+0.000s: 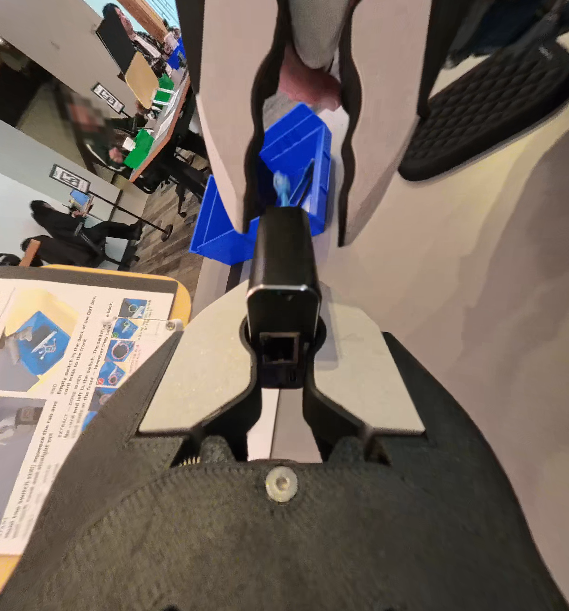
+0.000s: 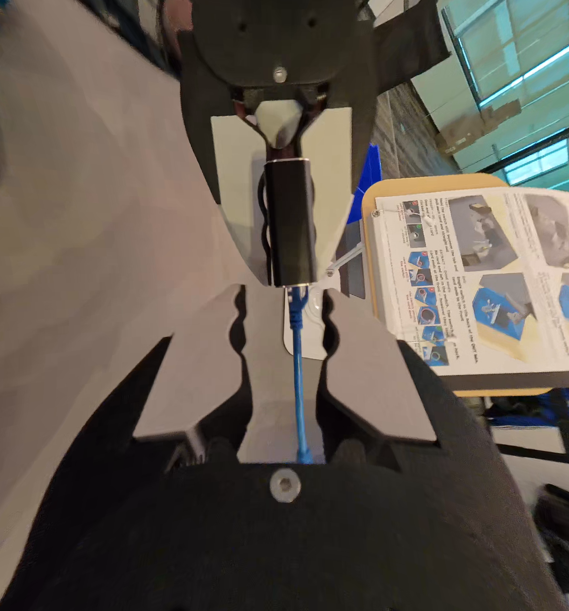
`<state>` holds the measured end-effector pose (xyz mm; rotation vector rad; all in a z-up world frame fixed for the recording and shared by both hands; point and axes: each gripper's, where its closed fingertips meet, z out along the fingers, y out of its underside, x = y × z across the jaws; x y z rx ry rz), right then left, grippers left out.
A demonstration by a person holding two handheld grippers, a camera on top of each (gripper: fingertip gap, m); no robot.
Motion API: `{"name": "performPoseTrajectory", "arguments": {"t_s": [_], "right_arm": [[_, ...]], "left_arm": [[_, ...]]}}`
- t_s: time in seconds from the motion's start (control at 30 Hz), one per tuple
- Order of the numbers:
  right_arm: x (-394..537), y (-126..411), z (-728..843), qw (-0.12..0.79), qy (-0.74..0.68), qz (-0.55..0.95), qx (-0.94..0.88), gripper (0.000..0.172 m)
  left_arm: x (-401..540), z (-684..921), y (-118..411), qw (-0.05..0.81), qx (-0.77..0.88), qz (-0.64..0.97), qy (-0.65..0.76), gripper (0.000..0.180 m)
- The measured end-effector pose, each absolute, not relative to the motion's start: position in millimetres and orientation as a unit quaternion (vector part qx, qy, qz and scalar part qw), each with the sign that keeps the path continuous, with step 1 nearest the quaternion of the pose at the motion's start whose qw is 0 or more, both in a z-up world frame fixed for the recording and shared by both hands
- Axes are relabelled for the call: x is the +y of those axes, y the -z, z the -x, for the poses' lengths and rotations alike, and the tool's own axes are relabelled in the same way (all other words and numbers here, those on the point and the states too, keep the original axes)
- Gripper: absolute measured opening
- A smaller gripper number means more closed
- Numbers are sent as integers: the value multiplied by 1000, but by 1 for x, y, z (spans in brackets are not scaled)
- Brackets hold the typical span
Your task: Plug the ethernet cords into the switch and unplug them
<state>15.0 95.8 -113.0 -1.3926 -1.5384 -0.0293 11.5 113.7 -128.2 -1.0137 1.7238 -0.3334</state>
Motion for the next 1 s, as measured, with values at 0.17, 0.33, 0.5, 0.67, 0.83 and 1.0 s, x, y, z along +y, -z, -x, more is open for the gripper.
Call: {"name": "performPoseTrajectory", "arguments": {"t_s": [0.17,0.33,0.5,0.67,0.83,1.0], "right_arm": [[94,100,-17,507,-59,589,-627,37],[92,106,-15,501,-60,569,-649,22],[94,105,-21,495,-91,567,-652,32],[98,108,-16,498,-93,563,-653,29],[95,103,-9,520,-90,538,-657,12],[94,100,-8,523,-119,531,-655,15]], "left_arm": [[112,-14,134,530,726,414,145,26],[109,-11,129,532,726,404,163,26],[102,-11,121,531,718,396,214,26],[95,-11,113,520,707,392,277,26],[91,-13,110,509,701,391,312,27],[88,-13,104,502,693,385,344,27]]}}
